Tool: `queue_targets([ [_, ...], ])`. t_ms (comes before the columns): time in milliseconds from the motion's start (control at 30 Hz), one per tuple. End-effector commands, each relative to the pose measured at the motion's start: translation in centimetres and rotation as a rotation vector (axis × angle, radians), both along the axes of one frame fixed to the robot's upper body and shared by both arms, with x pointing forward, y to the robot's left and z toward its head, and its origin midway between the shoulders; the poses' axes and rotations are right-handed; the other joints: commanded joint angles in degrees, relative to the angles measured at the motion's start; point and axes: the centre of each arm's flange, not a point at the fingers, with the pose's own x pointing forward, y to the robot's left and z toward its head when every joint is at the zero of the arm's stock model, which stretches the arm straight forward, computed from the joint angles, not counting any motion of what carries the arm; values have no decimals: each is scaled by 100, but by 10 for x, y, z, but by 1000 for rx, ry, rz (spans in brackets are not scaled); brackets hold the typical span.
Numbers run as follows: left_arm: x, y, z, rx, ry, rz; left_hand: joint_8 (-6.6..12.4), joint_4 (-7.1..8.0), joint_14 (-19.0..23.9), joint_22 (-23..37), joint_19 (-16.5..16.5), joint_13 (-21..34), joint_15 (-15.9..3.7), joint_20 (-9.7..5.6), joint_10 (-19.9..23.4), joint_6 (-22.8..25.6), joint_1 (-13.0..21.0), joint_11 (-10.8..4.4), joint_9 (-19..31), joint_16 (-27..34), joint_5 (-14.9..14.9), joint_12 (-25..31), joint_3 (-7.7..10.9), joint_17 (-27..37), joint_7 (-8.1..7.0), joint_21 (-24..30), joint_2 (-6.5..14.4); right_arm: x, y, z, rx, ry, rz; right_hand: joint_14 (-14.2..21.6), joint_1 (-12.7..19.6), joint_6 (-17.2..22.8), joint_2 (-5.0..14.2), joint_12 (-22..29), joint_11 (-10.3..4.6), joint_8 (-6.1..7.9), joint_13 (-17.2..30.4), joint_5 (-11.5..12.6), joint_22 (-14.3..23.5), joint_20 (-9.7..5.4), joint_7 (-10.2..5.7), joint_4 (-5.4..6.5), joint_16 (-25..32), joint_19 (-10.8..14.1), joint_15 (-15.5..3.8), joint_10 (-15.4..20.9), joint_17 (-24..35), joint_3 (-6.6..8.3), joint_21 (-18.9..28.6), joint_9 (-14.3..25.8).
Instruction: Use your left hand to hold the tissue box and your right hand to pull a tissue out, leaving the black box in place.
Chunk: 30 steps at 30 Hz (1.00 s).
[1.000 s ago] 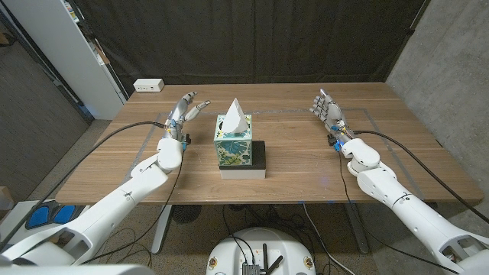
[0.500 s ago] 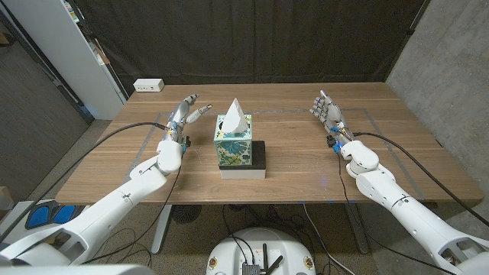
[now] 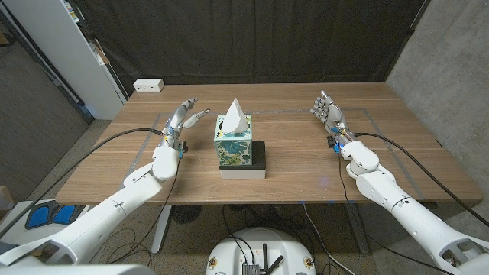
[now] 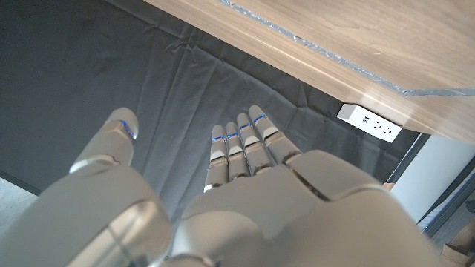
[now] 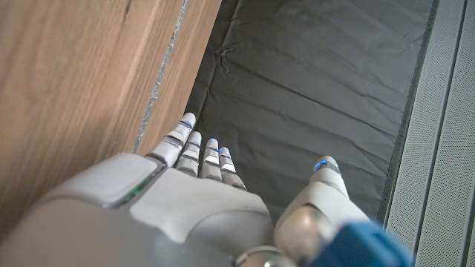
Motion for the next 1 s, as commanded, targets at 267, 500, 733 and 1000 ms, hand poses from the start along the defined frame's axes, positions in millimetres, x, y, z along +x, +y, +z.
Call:
queue_targets([
  [267,-24,2,-23,-38,-2,-16,2,15,38,31,44,24,27,15,55,69,74,36,20,14,41,20,-31,11,32,10,-7,-1,1,-2,15,-1,2,54,10,23,74,39,-3,21,5,25,12,-20,114,-41,51,57,9,11,-6,18,16,9],
  [500,-37,3,-32,-51,-16,-27,-10,26,17,34,1,29,39,-15,50,76,80,40,20,-4,39,12,-51,13,61,-13,-11,-2,5,-3,-2,1,5,54,14,19,78,41,2,18,5,24,12,-19,112,-44,51,57,13,19,-10,20,14,9],
  [733,-41,-3,-45,-67,-19,-57,9,37,72,38,35,30,22,-18,121,176,87,32,20,5,36,28,-80,14,66,-7,-17,-4,8,-6,21,-4,20,55,18,20,86,36,2,17,5,23,12,-13,101,-48,53,56,19,11,-17,23,10,9],
  [1000,-55,-1,-54,-89,-12,-97,0,40,77,39,45,29,30,-18,118,180,93,52,19,1,36,19,-93,15,59,-6,-18,-5,8,-10,13,8,2,58,22,22,92,37,1,17,5,22,12,-11,106,-51,54,57,11,16,-23,25,8,9],
])
